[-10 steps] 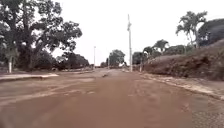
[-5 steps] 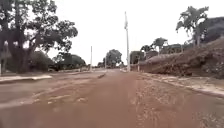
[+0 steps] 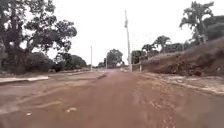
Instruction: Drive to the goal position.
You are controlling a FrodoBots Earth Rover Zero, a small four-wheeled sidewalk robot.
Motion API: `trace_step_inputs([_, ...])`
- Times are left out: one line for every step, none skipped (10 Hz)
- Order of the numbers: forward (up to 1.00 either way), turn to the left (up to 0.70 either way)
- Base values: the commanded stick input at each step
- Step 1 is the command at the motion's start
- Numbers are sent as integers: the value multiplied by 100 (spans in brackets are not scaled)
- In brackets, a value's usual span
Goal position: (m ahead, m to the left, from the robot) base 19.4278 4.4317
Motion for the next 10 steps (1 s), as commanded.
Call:
trace_step_inputs([100, 0])
trace_step_inputs([100, 0])
trace_step_inputs([100, 0])
trace_step_inputs([100, 0])
trace_step_inputs([100, 0])
trace_step_inputs([100, 0])
trace_step_inputs([100, 0])
trace_step_inputs([100, 0])
trace_step_inputs([100, 0])
trace_step_inputs([100, 0])
